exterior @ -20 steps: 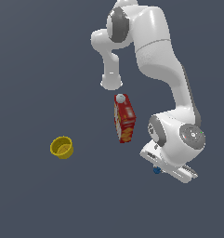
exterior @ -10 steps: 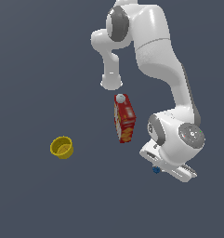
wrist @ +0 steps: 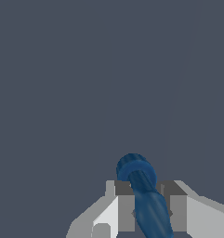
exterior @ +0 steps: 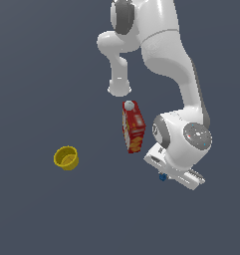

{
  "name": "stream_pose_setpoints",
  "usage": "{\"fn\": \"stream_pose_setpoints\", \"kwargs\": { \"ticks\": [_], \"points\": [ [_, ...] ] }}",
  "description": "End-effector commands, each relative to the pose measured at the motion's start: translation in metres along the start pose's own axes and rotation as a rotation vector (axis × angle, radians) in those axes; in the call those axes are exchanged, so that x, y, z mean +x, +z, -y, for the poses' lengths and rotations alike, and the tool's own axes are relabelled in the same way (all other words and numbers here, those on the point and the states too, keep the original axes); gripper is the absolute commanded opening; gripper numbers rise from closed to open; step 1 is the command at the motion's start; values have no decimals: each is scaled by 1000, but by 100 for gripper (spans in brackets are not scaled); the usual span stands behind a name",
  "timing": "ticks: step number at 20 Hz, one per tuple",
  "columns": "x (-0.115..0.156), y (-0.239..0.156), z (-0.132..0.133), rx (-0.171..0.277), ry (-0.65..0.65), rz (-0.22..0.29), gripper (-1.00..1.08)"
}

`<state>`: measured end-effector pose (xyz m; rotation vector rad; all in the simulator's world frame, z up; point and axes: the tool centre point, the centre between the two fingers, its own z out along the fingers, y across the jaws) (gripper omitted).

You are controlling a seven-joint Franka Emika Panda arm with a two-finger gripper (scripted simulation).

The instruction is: Pick up a designated object from a clutter of objects.

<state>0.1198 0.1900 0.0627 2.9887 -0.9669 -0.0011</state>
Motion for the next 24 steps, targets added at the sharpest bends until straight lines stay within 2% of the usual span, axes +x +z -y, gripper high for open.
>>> {"fn": "stream_pose_setpoints", "kwargs": {
  "ticks": [1,10,24],
  "points": [
    [1,-9,-12,1,0,-1,-100],
    [4,-53,-76,1,0,-1,-100],
    [10,-140,-201,2,1,1,-100]
  ]
}}
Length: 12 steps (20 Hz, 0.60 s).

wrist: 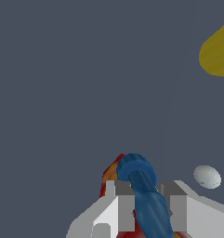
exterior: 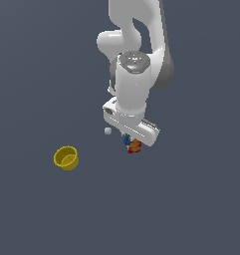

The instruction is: Pick up a designated object from a clutter of objects.

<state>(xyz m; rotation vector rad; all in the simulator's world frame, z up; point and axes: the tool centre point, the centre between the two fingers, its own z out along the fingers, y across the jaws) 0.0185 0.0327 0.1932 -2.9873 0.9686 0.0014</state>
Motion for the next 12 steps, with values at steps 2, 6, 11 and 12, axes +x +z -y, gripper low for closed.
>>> {"fn": "stream_pose_setpoints", "kwargs": {
  "ticks": [2,6,11,12],
  "points": [
    [1,-24,-34,1,0,1,-100],
    [4,-53,-74,3,0,1,-100],
    [7,-91,-127,4,0,2,-100],
    [8,-98,-137,4,0,2,-100]
  ]
}}
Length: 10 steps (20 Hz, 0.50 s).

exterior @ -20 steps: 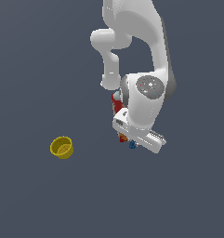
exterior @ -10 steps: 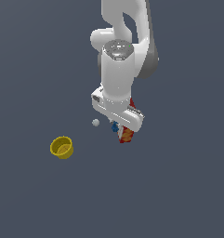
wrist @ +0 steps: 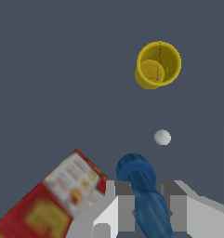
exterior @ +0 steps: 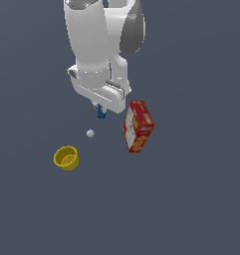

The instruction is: Pick up a designated object from a clutter of objects.

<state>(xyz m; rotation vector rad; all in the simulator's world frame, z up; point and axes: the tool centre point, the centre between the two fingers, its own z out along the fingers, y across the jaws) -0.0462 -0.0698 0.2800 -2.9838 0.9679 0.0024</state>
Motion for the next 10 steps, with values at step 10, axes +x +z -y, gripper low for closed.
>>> {"fn": "stream_pose_setpoints", "kwargs": {
  "ticks": [10],
  "points": [
    [9,-83,-112,-1,0,0,-100]
  ]
}}
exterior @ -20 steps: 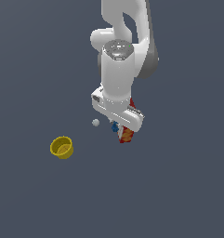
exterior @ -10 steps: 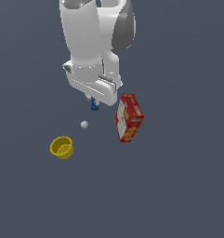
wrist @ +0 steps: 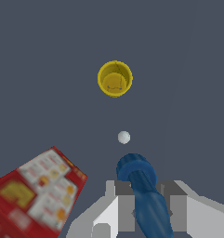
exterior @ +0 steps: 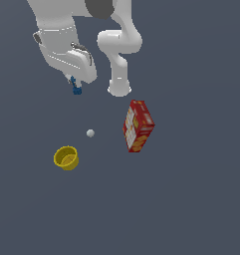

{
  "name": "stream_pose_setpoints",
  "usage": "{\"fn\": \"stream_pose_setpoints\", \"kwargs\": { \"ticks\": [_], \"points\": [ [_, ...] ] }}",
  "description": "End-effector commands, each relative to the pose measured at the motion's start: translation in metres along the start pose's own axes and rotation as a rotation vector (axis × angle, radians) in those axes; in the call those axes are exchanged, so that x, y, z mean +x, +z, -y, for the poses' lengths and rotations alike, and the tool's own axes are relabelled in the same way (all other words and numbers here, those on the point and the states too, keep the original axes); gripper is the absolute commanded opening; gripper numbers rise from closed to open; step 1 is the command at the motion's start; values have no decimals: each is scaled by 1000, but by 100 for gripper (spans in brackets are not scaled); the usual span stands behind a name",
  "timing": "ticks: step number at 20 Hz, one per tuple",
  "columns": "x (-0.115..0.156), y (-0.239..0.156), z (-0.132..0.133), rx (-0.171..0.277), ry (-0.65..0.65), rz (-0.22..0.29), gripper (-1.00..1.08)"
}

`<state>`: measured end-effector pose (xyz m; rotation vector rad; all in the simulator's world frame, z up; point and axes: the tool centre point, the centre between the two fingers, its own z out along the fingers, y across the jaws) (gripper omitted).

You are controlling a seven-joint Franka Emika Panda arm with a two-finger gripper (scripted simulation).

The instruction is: Pick up a designated object from a clutter of objects.

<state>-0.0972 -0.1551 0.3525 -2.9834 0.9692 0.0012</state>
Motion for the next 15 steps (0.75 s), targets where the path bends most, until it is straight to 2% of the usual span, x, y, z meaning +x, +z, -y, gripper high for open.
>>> {"fn": "stream_pose_setpoints", "kwargs": {
  "ticks": [1,8,15],
  "points": [
    [2,-16,-22,-1,-1,1,-100],
    [8,-48,-63,-3,-1,-1,-100],
    [12,-56,-73,-4,-1,-2,-100]
  ]
}}
